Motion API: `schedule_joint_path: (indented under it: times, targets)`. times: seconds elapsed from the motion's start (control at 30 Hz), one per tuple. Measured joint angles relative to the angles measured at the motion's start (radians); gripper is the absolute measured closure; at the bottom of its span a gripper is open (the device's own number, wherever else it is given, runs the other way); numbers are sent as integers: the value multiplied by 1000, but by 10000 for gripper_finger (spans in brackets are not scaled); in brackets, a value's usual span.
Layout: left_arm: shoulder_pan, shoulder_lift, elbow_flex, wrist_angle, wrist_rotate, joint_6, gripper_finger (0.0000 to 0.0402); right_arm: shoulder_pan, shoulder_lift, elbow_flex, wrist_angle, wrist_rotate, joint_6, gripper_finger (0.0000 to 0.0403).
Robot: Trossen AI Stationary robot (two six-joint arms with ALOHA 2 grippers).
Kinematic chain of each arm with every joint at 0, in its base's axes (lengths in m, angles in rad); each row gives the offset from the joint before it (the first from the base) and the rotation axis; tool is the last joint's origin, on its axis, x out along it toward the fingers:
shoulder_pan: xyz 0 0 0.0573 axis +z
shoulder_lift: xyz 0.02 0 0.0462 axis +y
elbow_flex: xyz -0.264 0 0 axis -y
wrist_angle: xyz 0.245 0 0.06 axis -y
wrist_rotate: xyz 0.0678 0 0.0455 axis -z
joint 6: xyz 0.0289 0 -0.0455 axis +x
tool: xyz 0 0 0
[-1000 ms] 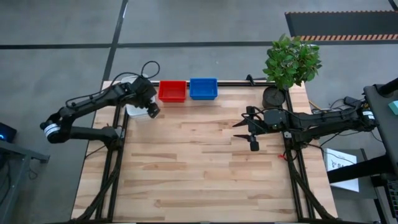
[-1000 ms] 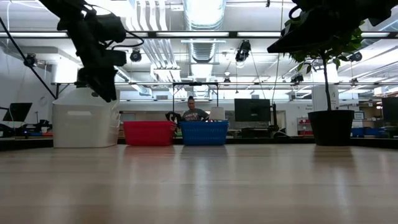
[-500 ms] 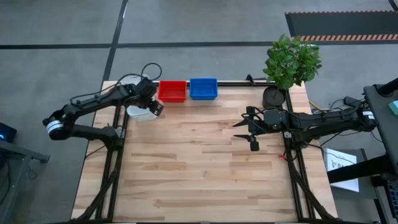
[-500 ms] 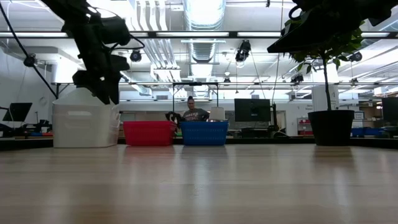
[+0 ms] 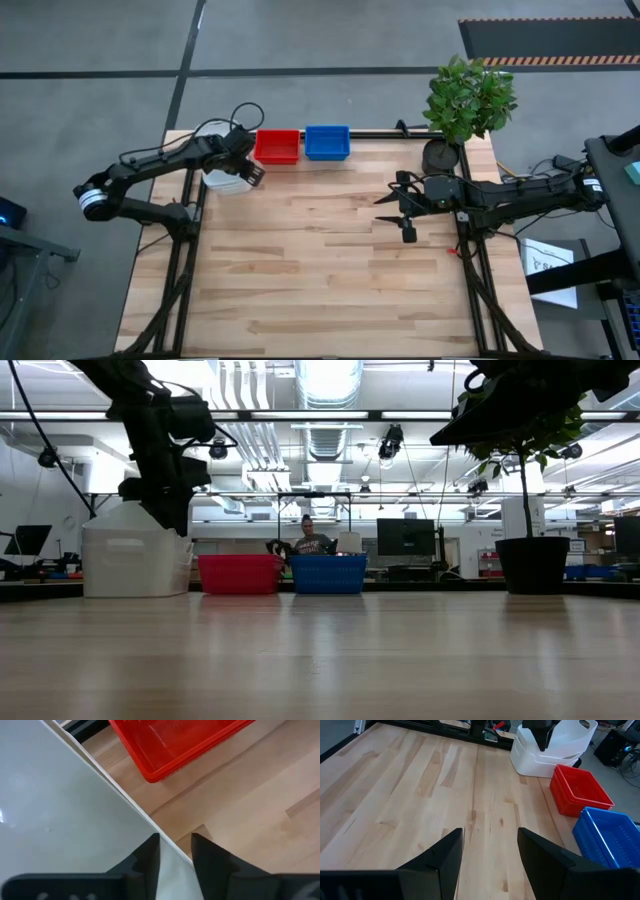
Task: Stack baskets by color
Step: Stack the bottom white bin on the white bins
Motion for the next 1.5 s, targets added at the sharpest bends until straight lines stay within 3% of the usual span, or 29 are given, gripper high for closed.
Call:
schedule_joint_path:
  times: [0.27, 0.6, 0.8, 0.93, 1.07, 1.3, 1.5]
  targets:
    - [0, -1, 2, 0, -5, 1, 396, 0, 0, 0, 0, 0, 9, 220]
    - [-3, -23, 86, -33, -24, -3, 401, 0, 0, 0, 1, 0, 13, 220]
    - [-7, -22, 112, -81, -11, -157, 399, 0, 0, 0, 0, 0, 15, 220]
    - [-6, -22, 94, -75, -34, -161, 378, 0, 0, 0, -11, 0, 17, 220]
    - [-6, -21, 81, -67, -152, -202, 333, 0, 0, 0, -35, 0, 27, 220]
    - [-6, 18, 72, -14, -249, -222, 254, 0, 0, 0, -41, 0, 8, 220]
    - [-6, 91, 65, 27, -260, -221, 233, 0, 0, 0, -44, 0, 8, 220]
